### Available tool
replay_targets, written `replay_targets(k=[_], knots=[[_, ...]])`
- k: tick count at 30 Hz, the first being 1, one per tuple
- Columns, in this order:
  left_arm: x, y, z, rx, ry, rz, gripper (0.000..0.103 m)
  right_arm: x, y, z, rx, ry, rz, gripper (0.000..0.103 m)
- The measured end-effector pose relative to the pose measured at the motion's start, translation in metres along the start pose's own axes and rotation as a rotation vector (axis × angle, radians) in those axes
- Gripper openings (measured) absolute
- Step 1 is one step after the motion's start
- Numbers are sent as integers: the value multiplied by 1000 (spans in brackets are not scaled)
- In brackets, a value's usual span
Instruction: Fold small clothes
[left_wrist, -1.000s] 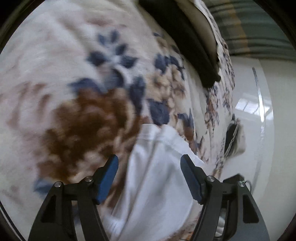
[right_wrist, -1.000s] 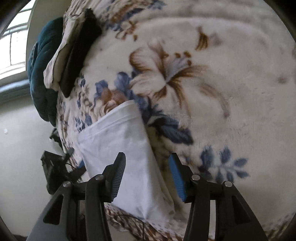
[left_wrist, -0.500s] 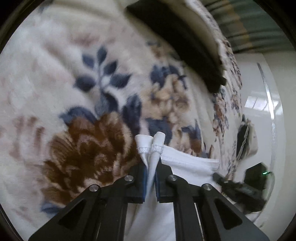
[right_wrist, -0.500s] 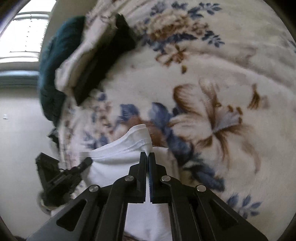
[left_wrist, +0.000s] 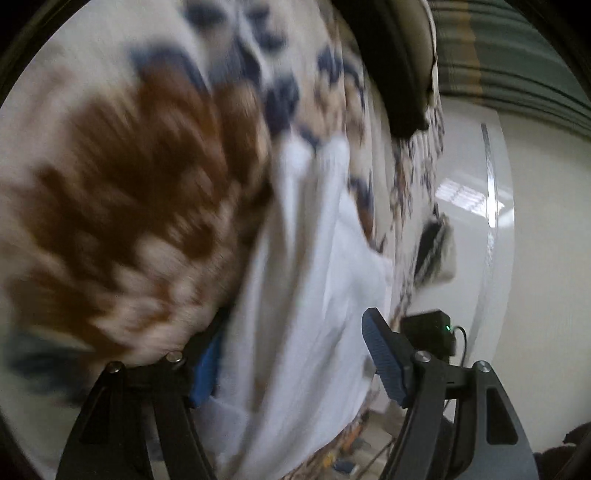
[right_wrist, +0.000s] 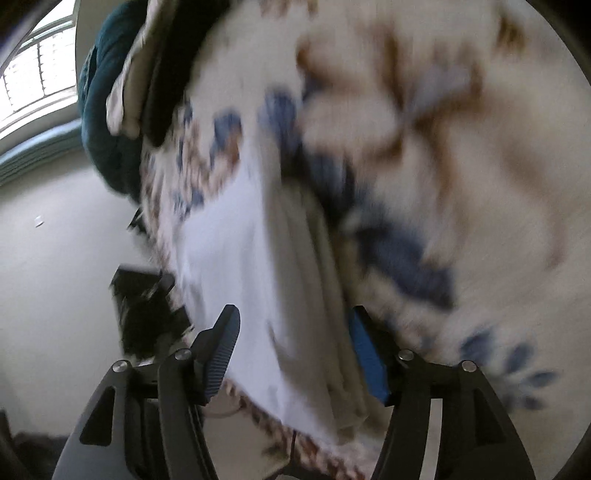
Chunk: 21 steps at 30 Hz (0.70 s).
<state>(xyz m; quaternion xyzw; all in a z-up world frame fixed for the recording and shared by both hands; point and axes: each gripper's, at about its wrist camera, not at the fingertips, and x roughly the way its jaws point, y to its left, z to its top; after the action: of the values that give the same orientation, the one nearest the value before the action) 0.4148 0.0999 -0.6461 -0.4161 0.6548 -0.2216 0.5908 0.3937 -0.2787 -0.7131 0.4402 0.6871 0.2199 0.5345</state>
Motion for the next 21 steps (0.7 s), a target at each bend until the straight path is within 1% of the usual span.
replay_targets(k=[1,2,3,4,5,6,7,8,9,11,13,16,19,21], knots=[[5,-3,-1,11,3,16,69,8,-1,0,-1,9,11,64],[8,-7,-2,25,-6,29,67,15,-3,1,1,17,24,64],[8,-12,-3,38,-18,40,66,19,-3,3,8,9,25,65],[7,-18,-3,57,-34,63,45,22,-2,4,9,0,26,64],[6,-24,-3,85,-45,93,27,25,3,4,-11,-7,19,59],[5,-30,-3,102,-55,98,22,27,7,3,-25,-9,8,52],[2,-34,-3,107,-65,105,19,28,11,3,-37,-6,-1,31],[0,-39,-3,111,-69,117,17,30,15,3,-40,-3,0,23],[-3,-40,-4,115,-72,120,17,27,19,3,-45,-7,0,20],[-10,-52,-2,123,-73,120,16,23,32,4,-67,-16,-15,15],[-14,-67,6,134,-84,117,16,12,50,8,-91,-35,-26,14],[-34,-91,25,158,-111,100,16,-4,81,18,-121,-64,-16,14],[-55,-127,57,180,-151,85,16,-24,126,38,-174,-101,-17,14],[-69,-153,88,196,-186,71,16,-38,162,61,-218,-133,-15,14]])
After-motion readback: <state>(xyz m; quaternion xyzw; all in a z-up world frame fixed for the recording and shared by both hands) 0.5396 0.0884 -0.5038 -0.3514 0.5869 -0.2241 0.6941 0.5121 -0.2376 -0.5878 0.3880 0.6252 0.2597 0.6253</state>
